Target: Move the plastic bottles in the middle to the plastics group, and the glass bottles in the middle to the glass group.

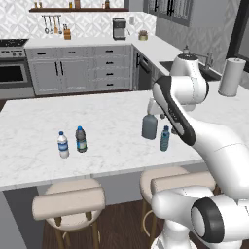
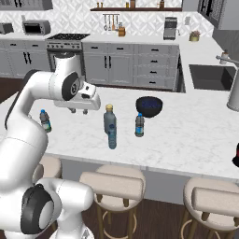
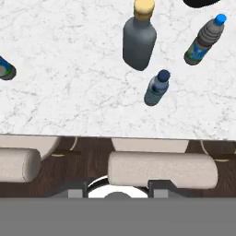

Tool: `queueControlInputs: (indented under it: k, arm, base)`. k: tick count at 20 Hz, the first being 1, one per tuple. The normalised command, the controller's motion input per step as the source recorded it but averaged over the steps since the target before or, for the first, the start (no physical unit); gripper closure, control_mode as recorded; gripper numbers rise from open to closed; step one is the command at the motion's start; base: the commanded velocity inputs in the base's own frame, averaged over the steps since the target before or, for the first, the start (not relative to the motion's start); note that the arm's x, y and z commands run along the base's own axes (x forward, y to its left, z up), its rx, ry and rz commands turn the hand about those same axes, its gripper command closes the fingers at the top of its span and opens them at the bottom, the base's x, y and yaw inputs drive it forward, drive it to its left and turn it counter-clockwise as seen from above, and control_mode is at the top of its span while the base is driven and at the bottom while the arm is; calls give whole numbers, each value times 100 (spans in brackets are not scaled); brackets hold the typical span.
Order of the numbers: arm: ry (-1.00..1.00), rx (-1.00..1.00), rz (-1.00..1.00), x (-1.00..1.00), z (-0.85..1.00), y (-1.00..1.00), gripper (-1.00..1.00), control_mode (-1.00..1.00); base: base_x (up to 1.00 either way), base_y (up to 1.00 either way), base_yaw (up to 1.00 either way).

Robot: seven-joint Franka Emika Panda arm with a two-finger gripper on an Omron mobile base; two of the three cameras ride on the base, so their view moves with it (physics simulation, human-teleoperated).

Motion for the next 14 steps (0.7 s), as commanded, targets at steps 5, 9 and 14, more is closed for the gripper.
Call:
queueControlInputs:
  k: [5,9,14]
  arm:
    - [0,0,0,11,0,-11,-100,-100]
    - [0,2,0,25,10,-23,-100,-100]
    - [0,11,0,20,24,-27,-100,-100]
  base:
    - [0,0,0]
    - [0,0,0]
    - [0,0,0]
